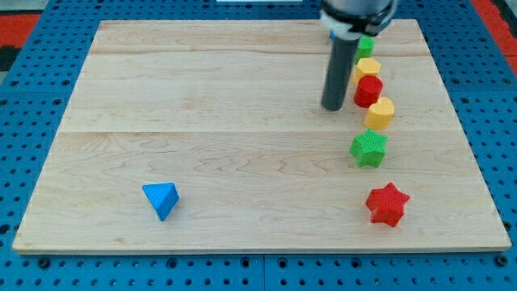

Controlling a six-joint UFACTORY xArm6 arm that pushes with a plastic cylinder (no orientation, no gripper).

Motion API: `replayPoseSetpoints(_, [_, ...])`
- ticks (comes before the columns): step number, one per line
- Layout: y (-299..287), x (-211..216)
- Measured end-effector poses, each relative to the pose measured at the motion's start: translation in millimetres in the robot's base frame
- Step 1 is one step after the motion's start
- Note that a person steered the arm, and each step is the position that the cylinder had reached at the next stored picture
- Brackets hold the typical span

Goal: Move blue triangle below the green star

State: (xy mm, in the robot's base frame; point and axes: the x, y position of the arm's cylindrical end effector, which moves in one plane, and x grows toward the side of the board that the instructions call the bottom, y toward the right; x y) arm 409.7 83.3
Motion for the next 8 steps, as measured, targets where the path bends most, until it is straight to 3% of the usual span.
replayPoseSetpoints(1, [-59, 46])
replayPoseSetpoints(2, [-111, 62])
replayPoseSetpoints(4, [-270, 112])
replayPoseSetpoints(5, [-293, 164])
replayPoseSetpoints(8, [-226, 169])
